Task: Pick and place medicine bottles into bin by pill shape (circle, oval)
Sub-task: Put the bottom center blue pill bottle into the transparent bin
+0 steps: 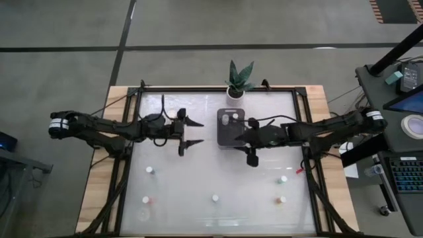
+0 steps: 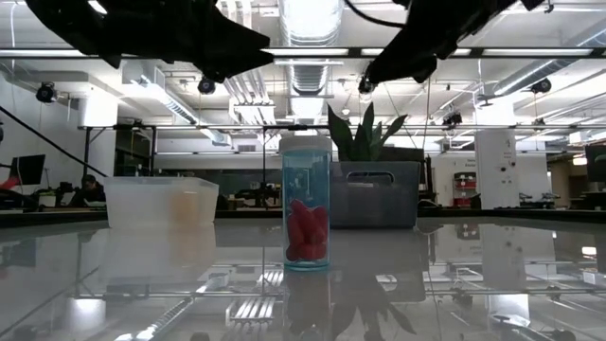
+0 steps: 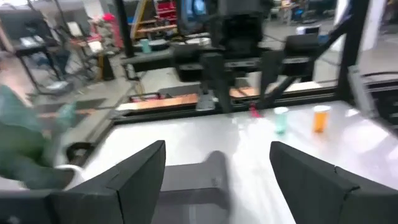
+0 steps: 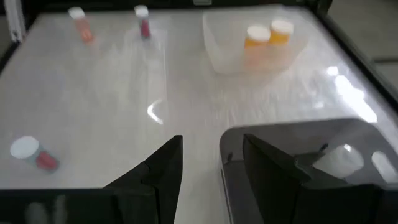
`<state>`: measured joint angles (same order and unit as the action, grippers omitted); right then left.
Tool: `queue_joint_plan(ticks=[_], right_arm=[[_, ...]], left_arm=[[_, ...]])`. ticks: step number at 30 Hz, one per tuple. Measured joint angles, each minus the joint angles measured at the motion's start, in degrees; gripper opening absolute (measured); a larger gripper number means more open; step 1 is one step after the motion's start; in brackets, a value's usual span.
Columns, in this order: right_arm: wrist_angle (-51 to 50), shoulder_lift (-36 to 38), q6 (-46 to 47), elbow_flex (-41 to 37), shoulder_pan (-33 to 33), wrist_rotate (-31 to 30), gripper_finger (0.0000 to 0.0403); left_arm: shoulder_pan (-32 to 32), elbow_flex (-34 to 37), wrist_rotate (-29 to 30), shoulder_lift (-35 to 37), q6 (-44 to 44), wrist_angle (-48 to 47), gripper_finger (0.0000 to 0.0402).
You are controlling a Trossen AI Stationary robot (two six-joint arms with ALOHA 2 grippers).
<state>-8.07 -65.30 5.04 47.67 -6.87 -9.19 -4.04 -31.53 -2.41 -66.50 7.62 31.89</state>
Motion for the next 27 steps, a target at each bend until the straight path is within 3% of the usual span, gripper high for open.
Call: queue_joint_plan(ticks=[9,17,23,27], right_arm=[[14.8,8.1,-7.6,-10.8,0.0,0.1,0.016],[26.7,13.0,-15.6,-18.0,1.5,2.9,0.016],[28.7,16.7,-16.7,-20.1,5.6,8.1,0.016],[29.0,18.5,-17.1,-20.2,7.3,11.4,0.016]], left_arm=[[10.4,-2.4,15.1,0.0,-3.3,-4.7,0.0272],[13.4,-8.0,16.6,0.0,-9.7,-12.9,0.0272],[13.6,-13.8,17.7,-2.4,-15.6,-20.9,0.0272],[14.9,-19.4,17.7,-6.1,-21.1,-31.6,0.0272]])
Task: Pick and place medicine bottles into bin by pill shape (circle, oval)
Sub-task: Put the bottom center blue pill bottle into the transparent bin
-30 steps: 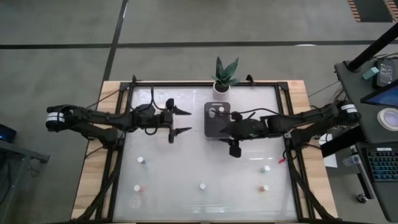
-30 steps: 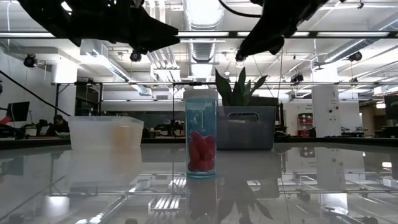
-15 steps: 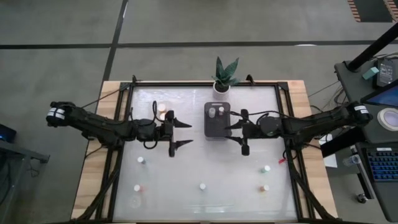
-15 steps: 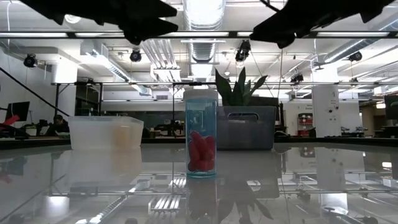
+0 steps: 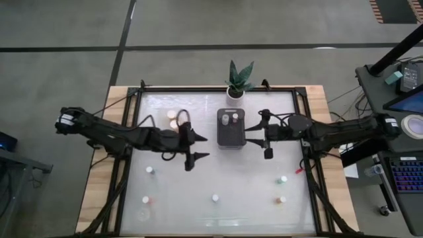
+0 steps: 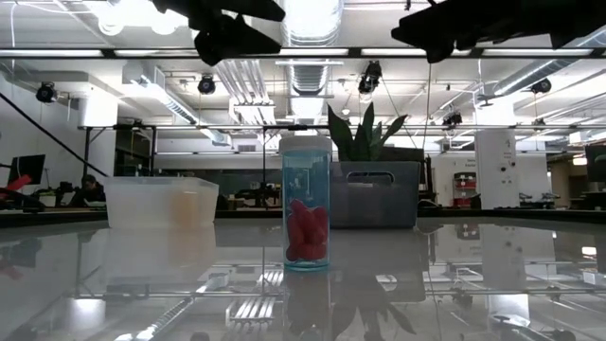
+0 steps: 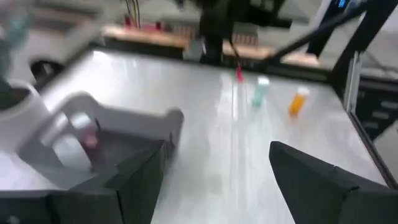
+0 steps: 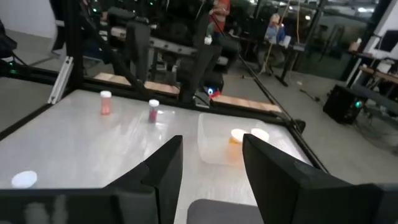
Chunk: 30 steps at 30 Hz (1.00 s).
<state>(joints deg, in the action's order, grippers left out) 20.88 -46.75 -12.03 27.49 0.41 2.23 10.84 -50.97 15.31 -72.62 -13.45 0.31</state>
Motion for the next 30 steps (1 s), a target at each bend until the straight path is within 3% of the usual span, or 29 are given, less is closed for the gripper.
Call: queue_joint_plan(ticks=[10,16,22,30], right_arm=[[-1.0,1.0,-3.4,-0.3,0.8,0.8,0.016],[-1.2,1.5,-3.0,-0.3,0.8,0.8,0.016],[-1.6,1.7,-3.0,-0.3,0.8,0.8,0.016],[-0.4,1.8,-5.2,-0.3,0.8,0.8,0.016]], left_arm=[[5.9,-22.5,-0.3,-14.2,-3.0,-28.6,0.0272],[10.1,-33.3,-0.3,-22.3,-9.5,-42.3,0.0272],[15.7,-39.9,-0.9,-29.0,-11.9,-49.1,0.0272],[17.6,-43.4,-0.3,-35.6,-15.1,-47.4,0.0272]])
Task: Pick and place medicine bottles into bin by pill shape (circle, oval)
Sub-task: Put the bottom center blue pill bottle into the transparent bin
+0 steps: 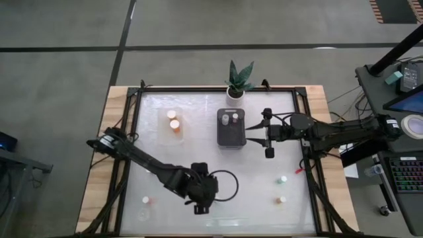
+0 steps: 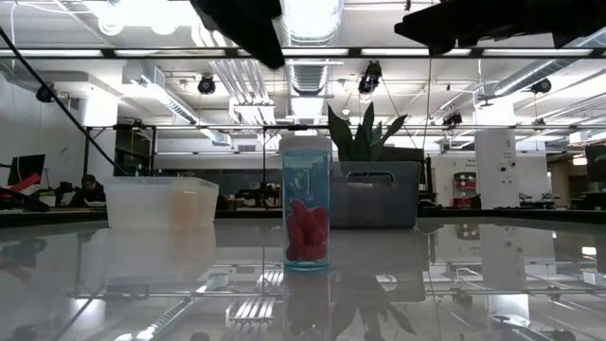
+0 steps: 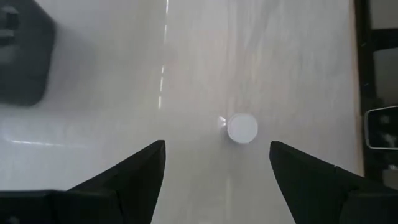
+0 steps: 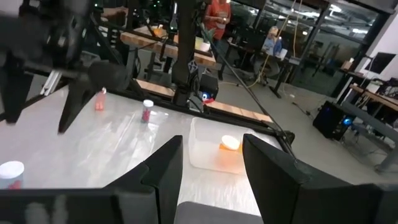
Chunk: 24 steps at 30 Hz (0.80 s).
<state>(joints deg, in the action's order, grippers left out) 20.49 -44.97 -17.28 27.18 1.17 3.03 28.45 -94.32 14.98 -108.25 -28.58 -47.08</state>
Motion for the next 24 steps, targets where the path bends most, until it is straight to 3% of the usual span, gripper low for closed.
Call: queue_joint_plan(ticks=[14,24], right_arm=[[-3.2,0.0,0.8,0.4,0.0,0.0,0.016],[-4.1,0.0,2.1,0.4,0.0,0.0,0.016]], left_arm=[[0.1,1.3,-0.9,-4.4,0.2,8.5,0.0272],[0.6,2.6,-1.2,-5.9,-4.3,11.3,0.0272]])
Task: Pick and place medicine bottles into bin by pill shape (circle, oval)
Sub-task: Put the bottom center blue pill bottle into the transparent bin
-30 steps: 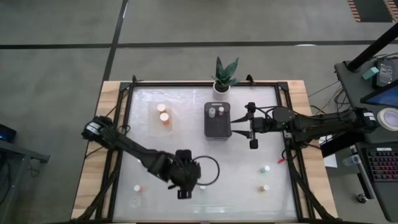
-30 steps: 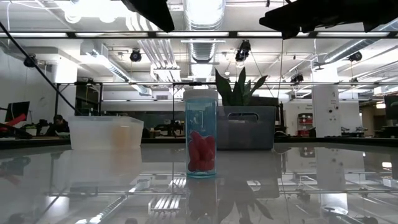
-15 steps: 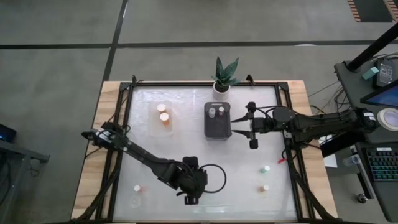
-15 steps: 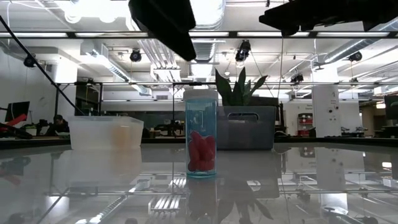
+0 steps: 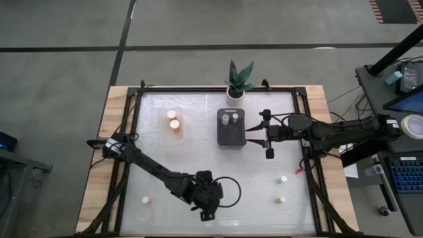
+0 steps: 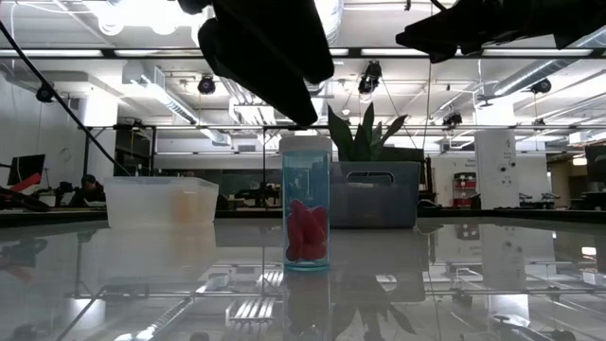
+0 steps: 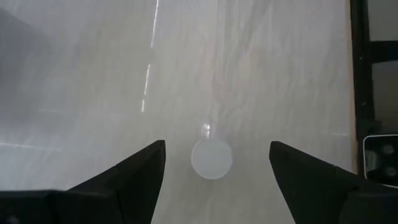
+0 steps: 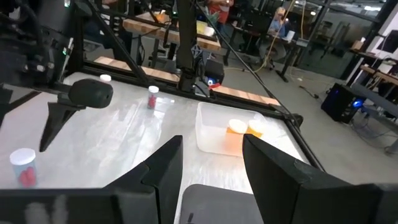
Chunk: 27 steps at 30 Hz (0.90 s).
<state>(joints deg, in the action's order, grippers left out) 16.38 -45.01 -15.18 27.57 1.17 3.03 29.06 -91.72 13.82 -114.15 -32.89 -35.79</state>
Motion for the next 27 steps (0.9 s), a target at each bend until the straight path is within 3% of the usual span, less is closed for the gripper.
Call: queue_joint_plan(ticks=[27], right_arm=[[-1.4,0.0,0.2,0.0,0.0,0.0,0.016]], left_arm=[[0.0,7.7,0.4,-0.2,-0.9,10.0,0.027]])
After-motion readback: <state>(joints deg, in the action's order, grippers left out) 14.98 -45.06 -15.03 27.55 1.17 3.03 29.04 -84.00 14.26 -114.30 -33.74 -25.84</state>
